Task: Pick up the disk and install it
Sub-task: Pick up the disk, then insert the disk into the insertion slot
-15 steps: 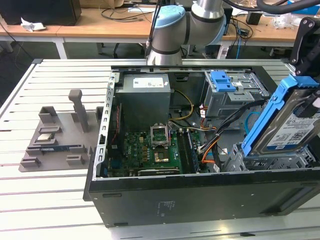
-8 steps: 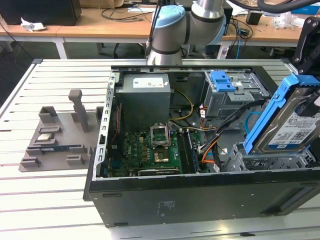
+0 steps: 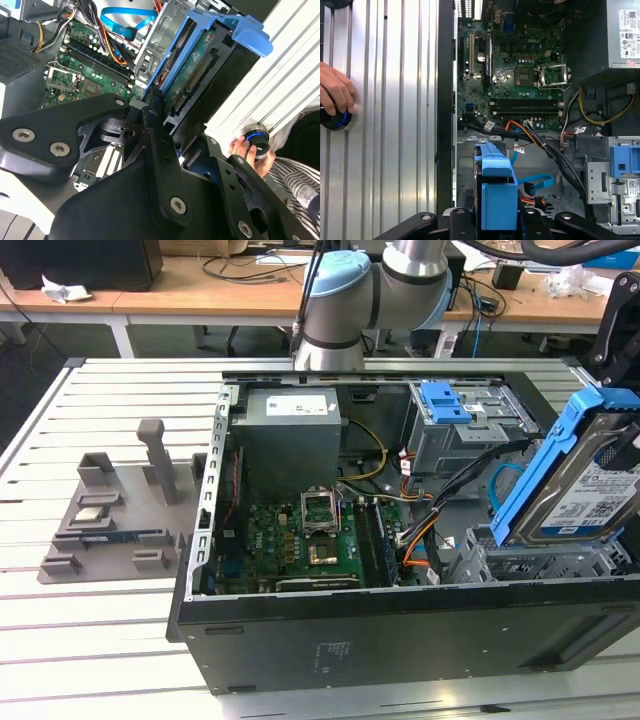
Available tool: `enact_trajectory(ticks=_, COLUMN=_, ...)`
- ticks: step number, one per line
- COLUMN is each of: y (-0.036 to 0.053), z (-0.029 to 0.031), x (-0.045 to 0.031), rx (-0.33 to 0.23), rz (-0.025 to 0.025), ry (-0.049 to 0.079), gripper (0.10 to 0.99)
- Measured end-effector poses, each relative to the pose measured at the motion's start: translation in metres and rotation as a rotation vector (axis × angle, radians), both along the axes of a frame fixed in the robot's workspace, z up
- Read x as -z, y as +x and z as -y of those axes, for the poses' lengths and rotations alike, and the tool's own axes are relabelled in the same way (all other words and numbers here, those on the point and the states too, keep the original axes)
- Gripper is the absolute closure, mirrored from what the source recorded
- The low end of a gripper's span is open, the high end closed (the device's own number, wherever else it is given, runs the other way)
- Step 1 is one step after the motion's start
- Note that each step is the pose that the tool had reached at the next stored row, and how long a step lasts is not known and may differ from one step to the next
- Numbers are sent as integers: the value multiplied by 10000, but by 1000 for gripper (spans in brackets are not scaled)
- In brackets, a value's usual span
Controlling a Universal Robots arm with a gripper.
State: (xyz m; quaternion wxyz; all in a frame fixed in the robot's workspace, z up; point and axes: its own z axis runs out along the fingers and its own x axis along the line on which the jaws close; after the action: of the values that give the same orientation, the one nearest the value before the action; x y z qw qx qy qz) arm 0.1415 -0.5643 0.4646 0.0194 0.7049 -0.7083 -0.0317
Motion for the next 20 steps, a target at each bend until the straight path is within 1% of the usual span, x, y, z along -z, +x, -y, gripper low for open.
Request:
enact_trajectory(ticks=8, y=1, z=0, x=0, rx=0, rz=0, ry=0, gripper=718)
enact_trajectory(ticks=12, y=4, z=0, x=8, rx=104, rz=0, ry=29, gripper=718)
enact_trajectory(ticks=14, y=5, z=-4, x=19, rx=185, rz=0, ry=68, gripper=718)
enact_trajectory(ticks=16, y=5, z=-12, x=30, rx=218, rz=-2, ry=251, gripper=718)
enact_trajectory(ticks=17, y=5, z=-13, x=33, rx=228, rz=-2, ry=314, gripper=718)
enact_trajectory(ticks=18, y=5, z=-14, x=54, rx=234, rz=-3, ry=345, gripper=718)
enact_trajectory(ticks=19, y=5, z=-14, x=91, rx=236, rz=-3, ry=345, gripper=718)
enact_trajectory(ticks=20, y=4, z=-28, x=125, rx=236, rz=-3, ry=347, gripper=718)
